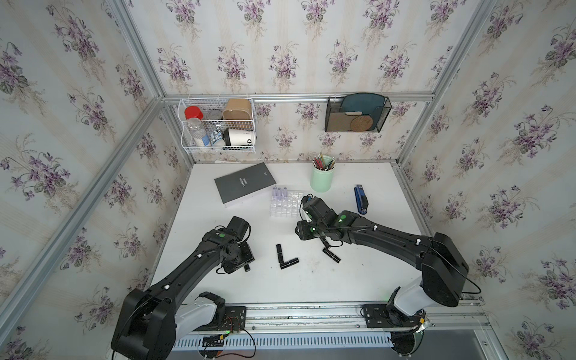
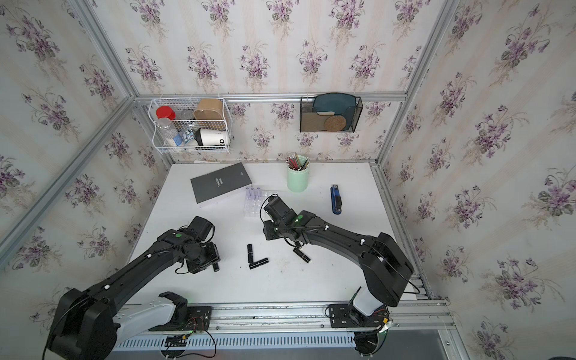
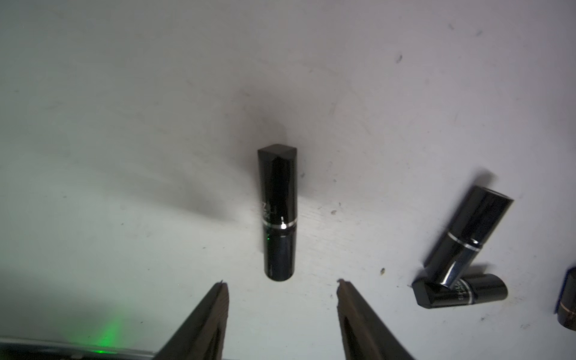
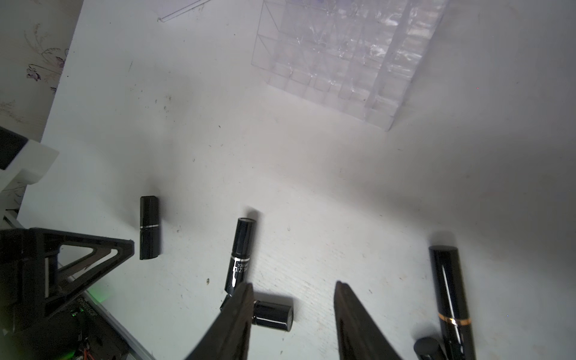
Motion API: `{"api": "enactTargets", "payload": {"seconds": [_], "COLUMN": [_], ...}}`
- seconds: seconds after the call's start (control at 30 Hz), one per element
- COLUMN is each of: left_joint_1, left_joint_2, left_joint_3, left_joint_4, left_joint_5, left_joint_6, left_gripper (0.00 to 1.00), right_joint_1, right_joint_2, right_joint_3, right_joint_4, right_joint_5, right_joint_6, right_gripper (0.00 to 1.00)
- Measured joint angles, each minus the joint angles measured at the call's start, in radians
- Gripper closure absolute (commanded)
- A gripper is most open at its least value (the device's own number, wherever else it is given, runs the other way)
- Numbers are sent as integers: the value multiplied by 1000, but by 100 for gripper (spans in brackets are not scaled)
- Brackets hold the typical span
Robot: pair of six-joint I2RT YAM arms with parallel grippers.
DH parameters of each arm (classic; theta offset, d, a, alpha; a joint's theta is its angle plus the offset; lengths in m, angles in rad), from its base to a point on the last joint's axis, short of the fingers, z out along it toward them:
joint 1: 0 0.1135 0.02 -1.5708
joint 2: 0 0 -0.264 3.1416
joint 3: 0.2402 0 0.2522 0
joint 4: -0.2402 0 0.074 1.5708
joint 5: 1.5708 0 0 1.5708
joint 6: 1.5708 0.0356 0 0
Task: Arrange the lipsticks in the organizer
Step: Pick up the lipstick at the center of the board.
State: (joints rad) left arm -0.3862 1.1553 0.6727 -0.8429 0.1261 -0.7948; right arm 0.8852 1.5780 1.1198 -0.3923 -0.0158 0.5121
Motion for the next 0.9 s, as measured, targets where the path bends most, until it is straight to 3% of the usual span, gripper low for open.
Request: {"api": "enactTargets", "payload": {"seconds": [0.3,0.7,0.9], "left_joint_1": [0,-3,-3], "left_joint_2": [48,137,166], "left_joint_3": [-8,-21,-45], "left_joint_4": [18,65,97], "left_joint_5": [1,-39,-22], "left_joint_6": [54,98,111], "left_gripper": [44,73,82], "right_joint_1": [5,5,5], "right_joint_2": [7,40,41], "right_joint_3": [-9,23,35], "right_joint_4": [13,28,29], "right_joint_5": [0,-8,-8], "right_joint_6": [0,-5,-8], "right_gripper": [52,53,54]}}
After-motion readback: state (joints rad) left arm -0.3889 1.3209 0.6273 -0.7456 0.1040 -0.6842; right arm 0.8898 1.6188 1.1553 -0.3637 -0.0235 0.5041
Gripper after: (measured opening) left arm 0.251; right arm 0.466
